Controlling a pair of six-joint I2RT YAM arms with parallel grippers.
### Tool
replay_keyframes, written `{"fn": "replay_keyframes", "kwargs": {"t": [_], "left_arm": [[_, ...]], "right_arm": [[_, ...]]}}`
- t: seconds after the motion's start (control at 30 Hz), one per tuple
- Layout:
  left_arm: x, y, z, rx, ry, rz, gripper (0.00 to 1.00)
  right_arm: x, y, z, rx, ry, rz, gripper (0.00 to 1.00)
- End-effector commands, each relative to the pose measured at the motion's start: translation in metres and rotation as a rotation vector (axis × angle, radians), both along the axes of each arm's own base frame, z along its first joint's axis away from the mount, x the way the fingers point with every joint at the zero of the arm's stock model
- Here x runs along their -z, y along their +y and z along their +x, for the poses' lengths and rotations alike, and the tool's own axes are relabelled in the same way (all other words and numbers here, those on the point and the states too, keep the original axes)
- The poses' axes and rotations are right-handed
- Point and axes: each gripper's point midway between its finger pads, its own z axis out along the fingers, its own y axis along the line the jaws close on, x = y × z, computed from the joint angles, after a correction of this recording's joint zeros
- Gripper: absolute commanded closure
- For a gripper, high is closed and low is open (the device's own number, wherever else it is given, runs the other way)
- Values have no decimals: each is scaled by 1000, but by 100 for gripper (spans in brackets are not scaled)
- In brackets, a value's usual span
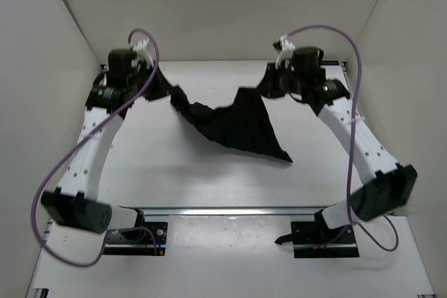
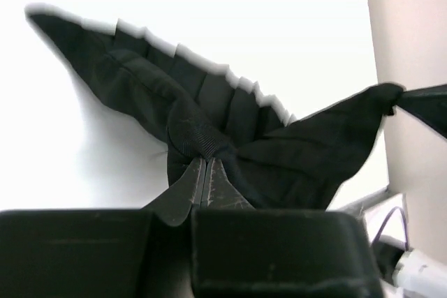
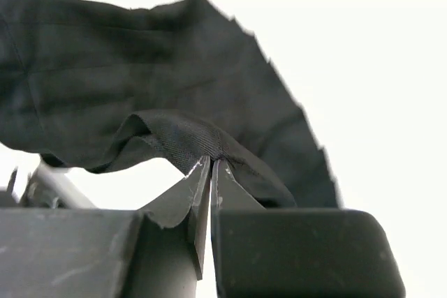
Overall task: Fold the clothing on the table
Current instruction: Fold the skirt
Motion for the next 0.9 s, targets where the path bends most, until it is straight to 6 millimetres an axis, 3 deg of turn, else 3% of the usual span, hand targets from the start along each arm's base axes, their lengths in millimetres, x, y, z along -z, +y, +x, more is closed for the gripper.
{"fn": "replay_keyframes", "kwargs": {"t": [0.0,0.03,0.07,0.1,0.17,0.2,0.23,0.27,0.3,0.33,0.37,0.47,0.5,0.53,0.57,0.6,0.67,0.8,0.87], "left_arm": [[-86,6,50,-23,-196,-11,100],[-99,7,52,-27,-214,-11,100],[-122,11,53,-40,-260,-10,100],[-136,14,50,-56,-297,-2,100],[-139,17,41,-69,-319,5,100],[-127,21,35,-74,-309,11,100],[-106,21,25,-69,-273,18,100],[-95,20,22,-71,-263,13,100],[-68,17,11,-60,-228,9,100],[-37,18,3,-71,-188,6,100],[-17,13,-4,-56,-155,4,100],[98,17,-38,-61,55,32,100],[117,15,-45,-58,100,35,100],[150,15,-58,-57,169,51,100],[177,19,-72,-59,230,58,95],[190,18,-79,-57,265,53,71],[218,23,-96,-78,321,55,55],[232,25,-111,-82,345,61,45],[240,24,-117,-87,366,60,44]], "right_arm": [[-116,6,50,4,-355,-8,100],[-118,4,58,17,-360,-41,100],[-147,3,59,23,-420,-26,100],[-156,3,60,20,-433,-29,100],[-149,-3,62,19,-422,-41,100],[-129,-4,62,22,-387,-55,100],[-101,-8,63,23,-343,-67,100],[-98,-9,52,15,-347,-60,100],[-67,-13,47,21,-289,-51,99],[-24,-15,42,19,-210,-57,100],[-14,-19,35,19,-194,-45,100],[93,-26,-9,29,78,-53,100],[107,-26,-19,28,113,-45,100],[138,-28,-35,35,187,-56,100],[149,-29,-41,50,210,-50,100],[173,-34,-55,61,273,-62,100],[208,-44,-77,92,383,-69,100],[234,-48,-91,117,475,-106,100],[232,-48,-87,125,457,-105,100]]}}
